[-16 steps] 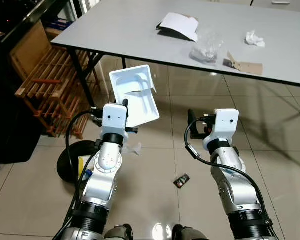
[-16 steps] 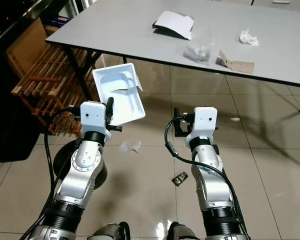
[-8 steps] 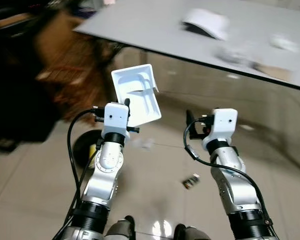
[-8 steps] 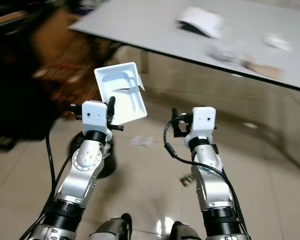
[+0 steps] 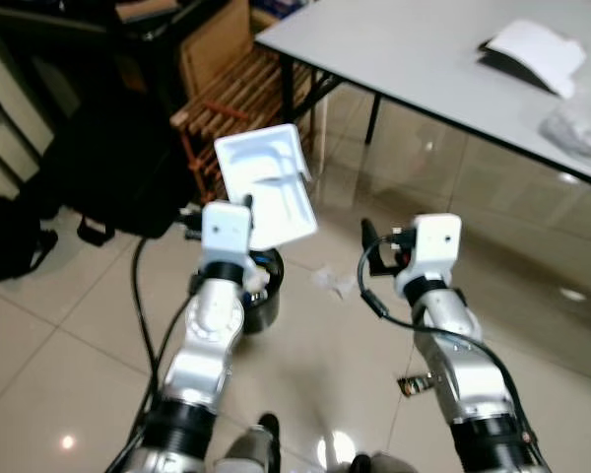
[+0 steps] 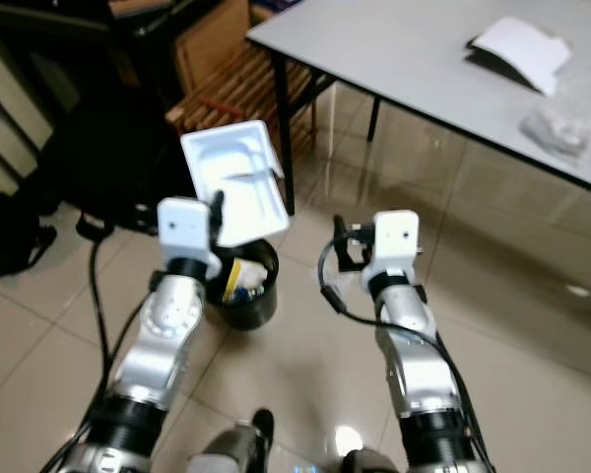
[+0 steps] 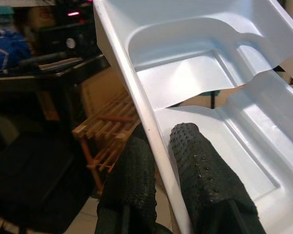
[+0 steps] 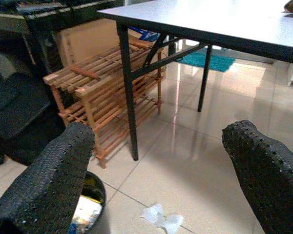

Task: Picking trash to rubbish bin

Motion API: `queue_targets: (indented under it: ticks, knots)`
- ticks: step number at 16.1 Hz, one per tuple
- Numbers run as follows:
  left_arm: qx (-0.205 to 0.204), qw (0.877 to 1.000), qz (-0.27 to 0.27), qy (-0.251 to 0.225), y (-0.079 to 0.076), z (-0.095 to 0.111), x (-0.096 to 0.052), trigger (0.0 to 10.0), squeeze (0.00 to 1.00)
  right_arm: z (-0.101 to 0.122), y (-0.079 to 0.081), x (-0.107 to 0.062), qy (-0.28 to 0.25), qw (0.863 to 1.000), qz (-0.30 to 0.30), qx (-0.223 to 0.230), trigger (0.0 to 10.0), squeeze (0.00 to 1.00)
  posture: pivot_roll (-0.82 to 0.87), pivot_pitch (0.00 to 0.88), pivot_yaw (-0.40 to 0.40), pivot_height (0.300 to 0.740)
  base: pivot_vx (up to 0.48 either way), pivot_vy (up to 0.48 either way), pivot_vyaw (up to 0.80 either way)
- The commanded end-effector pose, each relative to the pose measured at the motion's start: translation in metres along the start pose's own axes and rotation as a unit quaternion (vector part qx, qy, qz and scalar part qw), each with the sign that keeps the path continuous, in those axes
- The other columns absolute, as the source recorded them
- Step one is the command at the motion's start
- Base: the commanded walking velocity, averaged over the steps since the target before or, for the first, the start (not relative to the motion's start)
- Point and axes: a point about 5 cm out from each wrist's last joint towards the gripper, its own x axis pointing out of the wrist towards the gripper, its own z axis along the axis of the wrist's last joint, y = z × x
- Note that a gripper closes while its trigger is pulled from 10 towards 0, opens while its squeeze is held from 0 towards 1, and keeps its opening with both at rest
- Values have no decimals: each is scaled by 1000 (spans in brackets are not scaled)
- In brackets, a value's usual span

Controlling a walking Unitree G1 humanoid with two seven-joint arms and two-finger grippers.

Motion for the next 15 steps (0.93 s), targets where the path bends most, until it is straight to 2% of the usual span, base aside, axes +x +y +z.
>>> queue_targets:
  ticks: [1, 9, 15]
  knots:
    - [6, 1000, 6, 4, 5, -1, 0, 10000, 0, -1, 2, -2, 6, 1000, 4, -2, 10000, 0, -51, 161, 33, 740, 0, 0, 800]
    - [4, 1000, 5, 3, 5, -1, 0, 10000, 0, -2, 5, -1, 7, 1000, 11, 1, 10000, 0, -49, 151, 35, 740, 0, 0, 800]
    - [3, 1000, 5, 22, 6, -6, -1, 10000, 0, -3, 6, 0, 12, 1000, 11, 8, 10000, 0, -50, 147, 36, 740, 0, 0, 0]
